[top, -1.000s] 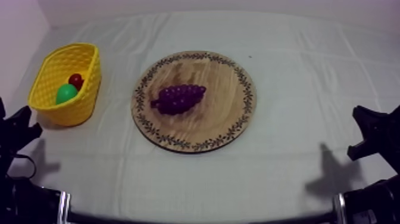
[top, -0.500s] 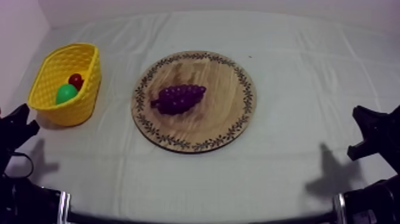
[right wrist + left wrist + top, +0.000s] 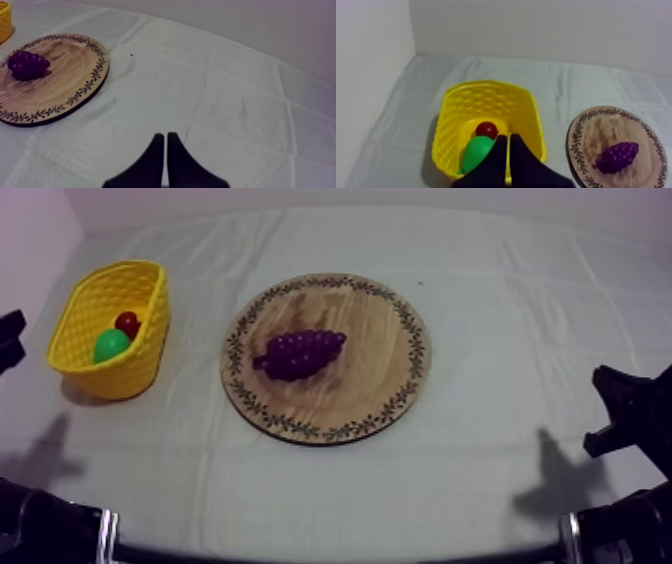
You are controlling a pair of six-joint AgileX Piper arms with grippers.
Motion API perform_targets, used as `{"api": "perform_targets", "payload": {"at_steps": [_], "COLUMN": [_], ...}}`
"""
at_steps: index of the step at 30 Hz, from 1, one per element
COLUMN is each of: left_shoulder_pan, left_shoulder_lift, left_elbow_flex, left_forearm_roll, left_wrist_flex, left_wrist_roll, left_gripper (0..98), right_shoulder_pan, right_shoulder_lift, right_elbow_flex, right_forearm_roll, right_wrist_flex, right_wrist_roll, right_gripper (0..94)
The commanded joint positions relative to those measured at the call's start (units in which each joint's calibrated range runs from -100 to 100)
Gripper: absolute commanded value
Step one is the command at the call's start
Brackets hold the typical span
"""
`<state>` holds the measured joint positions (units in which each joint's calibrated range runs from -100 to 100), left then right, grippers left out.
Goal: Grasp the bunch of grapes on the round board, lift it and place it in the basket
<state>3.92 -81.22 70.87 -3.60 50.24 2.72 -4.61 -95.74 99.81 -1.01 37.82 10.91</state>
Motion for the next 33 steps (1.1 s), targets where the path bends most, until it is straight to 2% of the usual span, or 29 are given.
{"api": "perform_targets", "payload": {"at_steps": [1, 13, 21, 26, 33], "left_shoulder_pan": [1.47, 9.63, 15.22, 17.71, 21.09], "left_shoulder_lift": [4.51, 19.64, 30.15, 37.46, 46.85], "left_elbow_flex": [-7.66, -24.67, -34.06, -39.06, -46.04], "left_forearm_roll": [-0.52, -1.76, -2.09, -2.37, -2.62], "left_wrist_flex": [1.89, 8.47, 14.22, 15.65, 17.83], "left_wrist_roll": [-0.28, -3.61, -2.8, -1.88, -3.18], "left_gripper": [0.0, 0.0, 0.0, 0.0, 0.0], "right_shoulder_pan": [0.02, 0.02, 0.02, 0.02, 0.02], "right_shoulder_lift": [-0.01, -0.01, -0.01, -0.01, -0.01], "right_elbow_flex": [-0.03, -0.03, -0.03, -0.03, -0.03], "right_forearm_roll": [0.01, 0.01, 0.01, 0.01, 0.01], "right_wrist_flex": [0.0, 0.0, 0.0, 0.0, 0.0], "right_wrist_roll": [0.01, 0.01, 0.01, 0.01, 0.01], "right_gripper": [0.4, 0.4, 0.4, 0.4, 0.4]}}
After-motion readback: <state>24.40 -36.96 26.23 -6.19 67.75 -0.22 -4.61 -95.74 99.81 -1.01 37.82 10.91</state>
